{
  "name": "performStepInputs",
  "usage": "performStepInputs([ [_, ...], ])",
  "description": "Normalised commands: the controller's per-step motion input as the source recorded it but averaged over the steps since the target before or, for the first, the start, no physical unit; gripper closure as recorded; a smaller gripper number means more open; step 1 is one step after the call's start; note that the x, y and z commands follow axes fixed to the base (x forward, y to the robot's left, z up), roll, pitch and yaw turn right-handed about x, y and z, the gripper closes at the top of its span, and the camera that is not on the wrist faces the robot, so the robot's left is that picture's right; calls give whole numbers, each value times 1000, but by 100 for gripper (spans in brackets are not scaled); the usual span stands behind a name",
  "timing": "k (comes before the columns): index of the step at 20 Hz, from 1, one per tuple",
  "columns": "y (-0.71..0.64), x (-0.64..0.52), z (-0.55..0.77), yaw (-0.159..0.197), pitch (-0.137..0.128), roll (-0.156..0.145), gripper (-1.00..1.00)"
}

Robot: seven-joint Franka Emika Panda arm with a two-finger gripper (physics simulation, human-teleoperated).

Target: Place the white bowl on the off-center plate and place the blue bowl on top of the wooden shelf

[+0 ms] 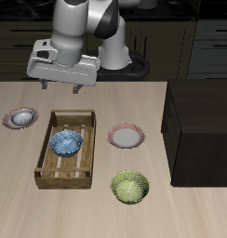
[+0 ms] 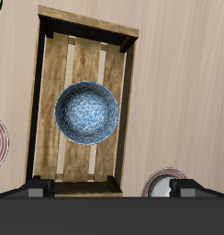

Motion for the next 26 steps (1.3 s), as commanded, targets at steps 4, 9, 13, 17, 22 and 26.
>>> performStepInputs([
  [4, 152, 100, -164, 49, 12, 16, -100],
  [9, 75, 70, -223, 25, 26, 3, -100],
  [13, 27, 68, -210, 6, 24, 2, -100],
  [17, -4, 80, -288, 9, 29, -7, -100],
  [22, 10, 65, -312, 11, 37, -8, -100],
  [26, 14, 28, -152, 12, 18, -4, -100],
])
